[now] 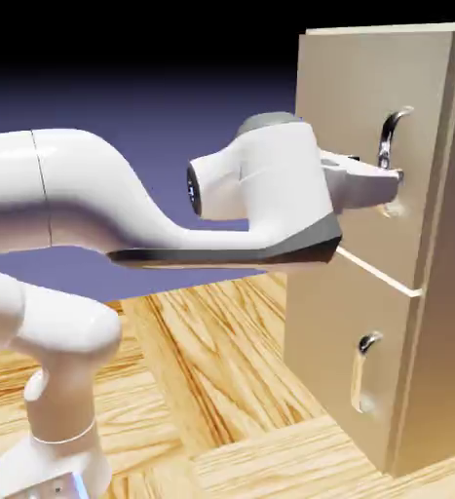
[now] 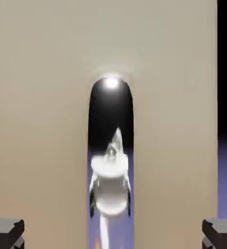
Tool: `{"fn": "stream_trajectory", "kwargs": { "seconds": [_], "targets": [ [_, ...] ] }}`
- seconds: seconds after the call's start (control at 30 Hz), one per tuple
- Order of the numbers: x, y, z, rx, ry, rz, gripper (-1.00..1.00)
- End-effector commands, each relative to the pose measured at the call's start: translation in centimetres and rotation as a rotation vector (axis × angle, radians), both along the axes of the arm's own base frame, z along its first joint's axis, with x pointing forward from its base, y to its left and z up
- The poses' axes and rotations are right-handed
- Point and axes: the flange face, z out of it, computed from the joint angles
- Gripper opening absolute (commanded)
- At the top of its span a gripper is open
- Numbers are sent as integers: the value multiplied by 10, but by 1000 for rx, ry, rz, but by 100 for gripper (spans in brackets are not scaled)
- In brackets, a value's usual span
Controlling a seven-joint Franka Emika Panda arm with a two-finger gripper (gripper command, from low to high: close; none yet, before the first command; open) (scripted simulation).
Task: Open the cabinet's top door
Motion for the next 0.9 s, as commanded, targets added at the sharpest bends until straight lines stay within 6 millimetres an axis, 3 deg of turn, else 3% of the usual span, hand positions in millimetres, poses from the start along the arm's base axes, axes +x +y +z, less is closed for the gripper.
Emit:
{"fn": "stream_trajectory", "kwargs": {
  "seconds": [0.0,0.43,0.87],
  "targets": [
    [0,0,0,0,0,0,-100],
    [-63,32,0,-1,0,-200,-100],
    [-123,81,0,0,0,-420,-100]
  ]
}}
